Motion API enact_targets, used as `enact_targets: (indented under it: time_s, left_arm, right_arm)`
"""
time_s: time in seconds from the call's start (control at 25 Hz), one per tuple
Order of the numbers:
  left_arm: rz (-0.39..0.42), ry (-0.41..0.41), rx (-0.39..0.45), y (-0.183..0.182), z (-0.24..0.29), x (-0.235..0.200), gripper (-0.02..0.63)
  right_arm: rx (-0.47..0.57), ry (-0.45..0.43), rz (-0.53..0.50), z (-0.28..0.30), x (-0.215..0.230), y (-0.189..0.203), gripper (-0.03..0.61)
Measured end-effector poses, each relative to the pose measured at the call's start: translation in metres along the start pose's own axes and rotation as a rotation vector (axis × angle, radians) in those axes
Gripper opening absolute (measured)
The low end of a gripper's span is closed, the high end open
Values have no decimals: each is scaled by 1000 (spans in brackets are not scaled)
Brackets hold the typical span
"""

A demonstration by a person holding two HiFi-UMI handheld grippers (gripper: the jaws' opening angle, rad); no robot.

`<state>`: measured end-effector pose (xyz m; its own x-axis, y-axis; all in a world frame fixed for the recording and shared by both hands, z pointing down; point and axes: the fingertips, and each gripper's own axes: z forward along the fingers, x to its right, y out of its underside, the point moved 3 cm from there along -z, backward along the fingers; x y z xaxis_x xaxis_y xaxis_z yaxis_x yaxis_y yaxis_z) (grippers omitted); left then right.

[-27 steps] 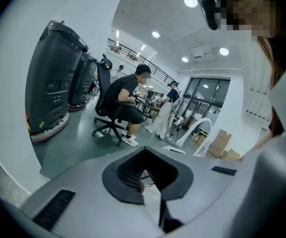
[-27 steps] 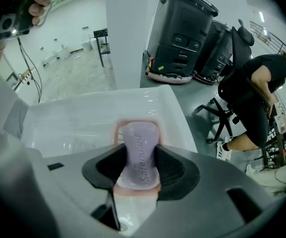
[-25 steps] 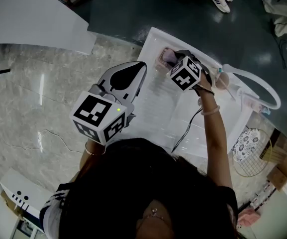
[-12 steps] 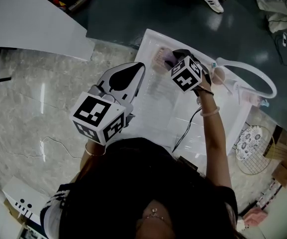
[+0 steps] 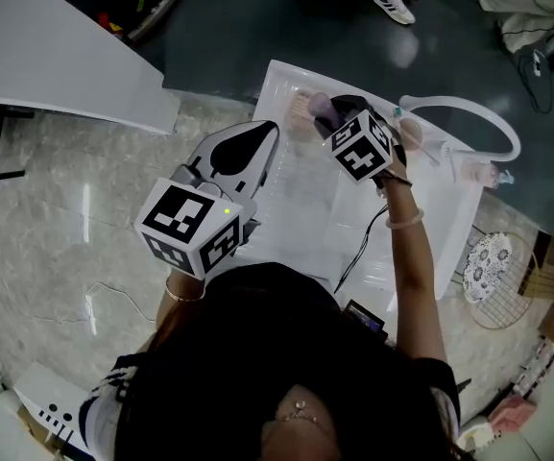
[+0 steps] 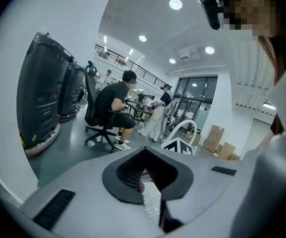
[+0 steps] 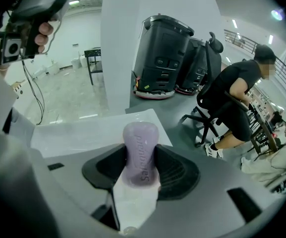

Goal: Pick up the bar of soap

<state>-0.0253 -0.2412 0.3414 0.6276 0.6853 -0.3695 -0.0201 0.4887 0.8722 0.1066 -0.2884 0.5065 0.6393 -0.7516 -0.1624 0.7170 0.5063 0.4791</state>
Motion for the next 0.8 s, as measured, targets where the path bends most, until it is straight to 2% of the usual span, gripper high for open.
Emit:
enact_targets:
  time_s: [0.8]
  left_arm:
    - [78, 91, 19, -4, -16, 61, 0]
  right_arm:
    - [194, 157, 104, -100, -26, 7, 186]
